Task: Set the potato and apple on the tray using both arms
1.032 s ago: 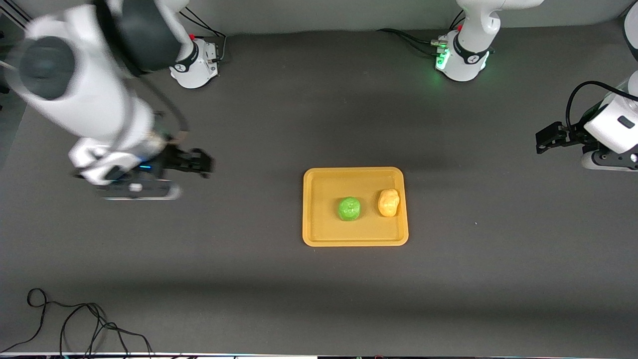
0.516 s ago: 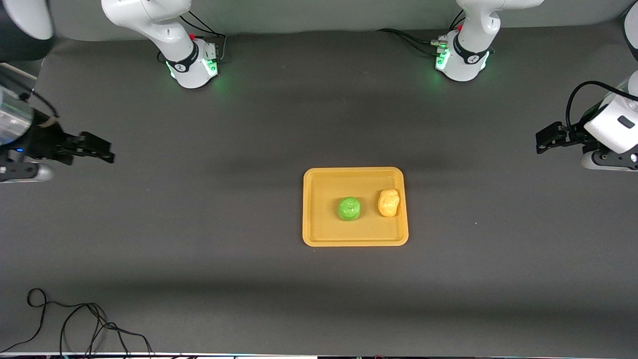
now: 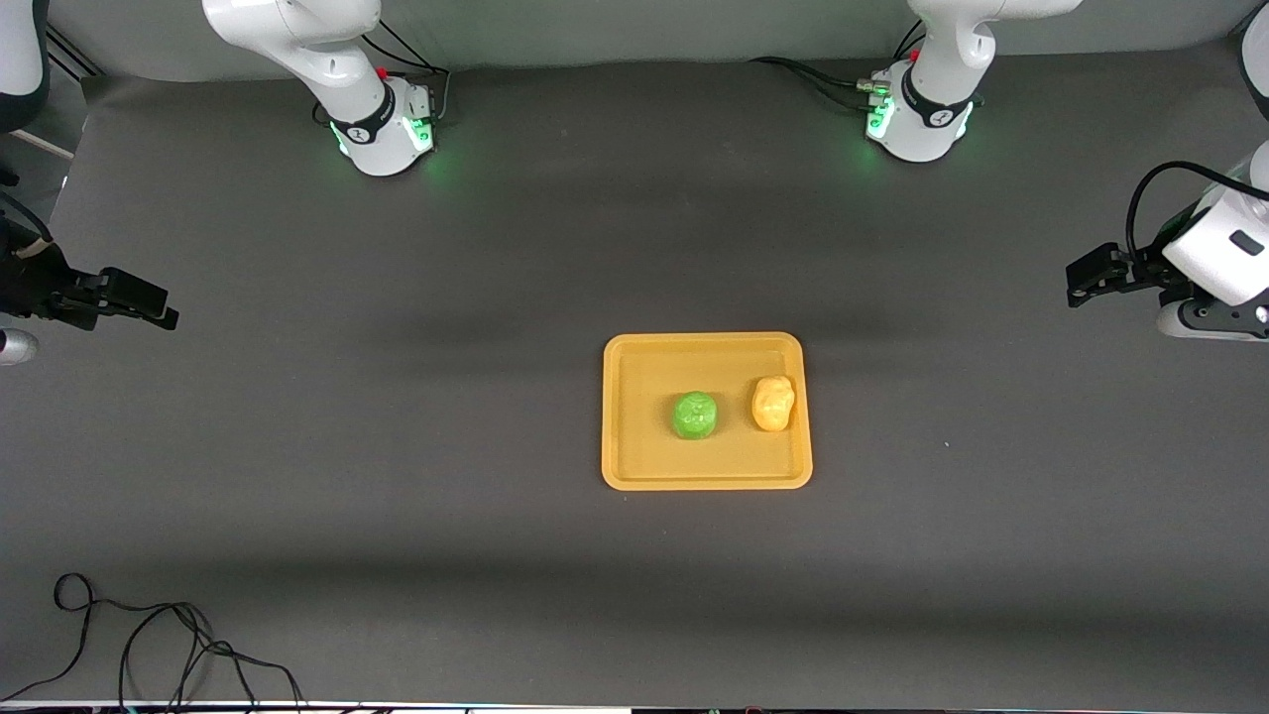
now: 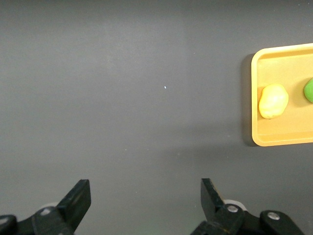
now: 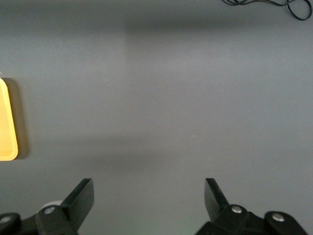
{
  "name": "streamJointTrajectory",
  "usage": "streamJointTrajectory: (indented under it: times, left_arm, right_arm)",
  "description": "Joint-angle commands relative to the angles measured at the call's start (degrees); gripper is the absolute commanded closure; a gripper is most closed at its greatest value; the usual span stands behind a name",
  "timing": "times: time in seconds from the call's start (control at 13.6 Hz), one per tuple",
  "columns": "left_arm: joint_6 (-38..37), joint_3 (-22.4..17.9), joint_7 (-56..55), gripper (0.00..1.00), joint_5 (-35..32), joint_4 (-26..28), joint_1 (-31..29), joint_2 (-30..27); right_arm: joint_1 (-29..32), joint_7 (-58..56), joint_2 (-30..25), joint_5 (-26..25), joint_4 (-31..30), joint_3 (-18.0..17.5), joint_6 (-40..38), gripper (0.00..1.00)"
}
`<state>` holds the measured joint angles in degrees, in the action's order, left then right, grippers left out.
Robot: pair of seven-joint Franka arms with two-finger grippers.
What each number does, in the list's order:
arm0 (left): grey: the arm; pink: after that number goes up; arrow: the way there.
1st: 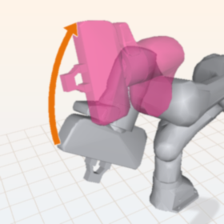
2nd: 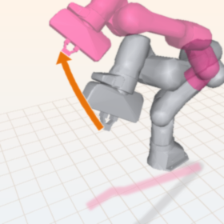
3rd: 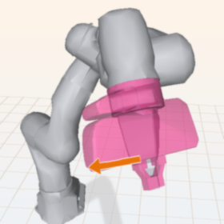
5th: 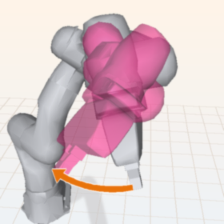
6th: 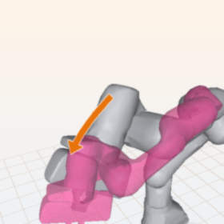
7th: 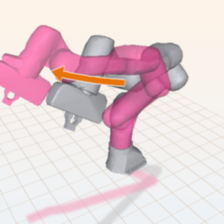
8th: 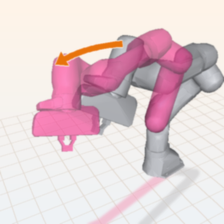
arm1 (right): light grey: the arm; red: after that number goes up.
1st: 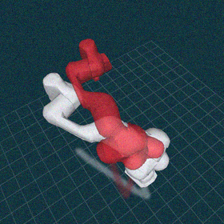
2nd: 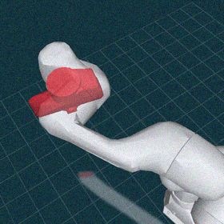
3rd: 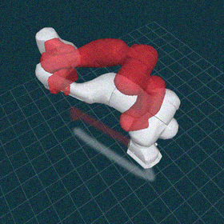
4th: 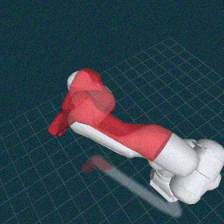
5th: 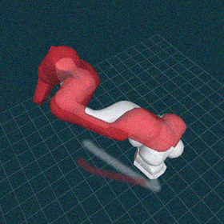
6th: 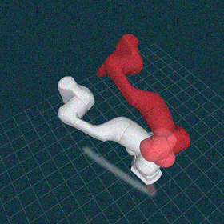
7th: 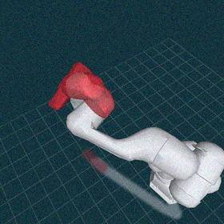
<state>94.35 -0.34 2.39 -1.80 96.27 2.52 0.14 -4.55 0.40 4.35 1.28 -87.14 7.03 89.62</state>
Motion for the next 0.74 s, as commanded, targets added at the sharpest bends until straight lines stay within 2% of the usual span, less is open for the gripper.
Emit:
streamJointTrajectory:
  times: [0.0, 0.29, 0.66]
  left_arm:
    - [0.75, -0.01, -0.28, 0.00, -0.39, 2.07, -1.02, -1.80]
    - [1.98, -0.01, -0.28, 0.00, -0.39, 5.24, -1.12, -4.09]
    - [2.42, -0.01, -0.37, 0.00, -0.13, 5.24, -1.21, -3.92]
  right_arm:
    - [0.33, -0.66, -3.03, -1.19, -4.17, -0.62, 1.51, 0.00]
    - [0.16, -0.40, -3.21, -2.25, -4.53, -0.62, 1.78, 0.00]
    - [0.25, -0.13, -3.21, -2.16, -4.35, -0.62, 1.35, 0.00]
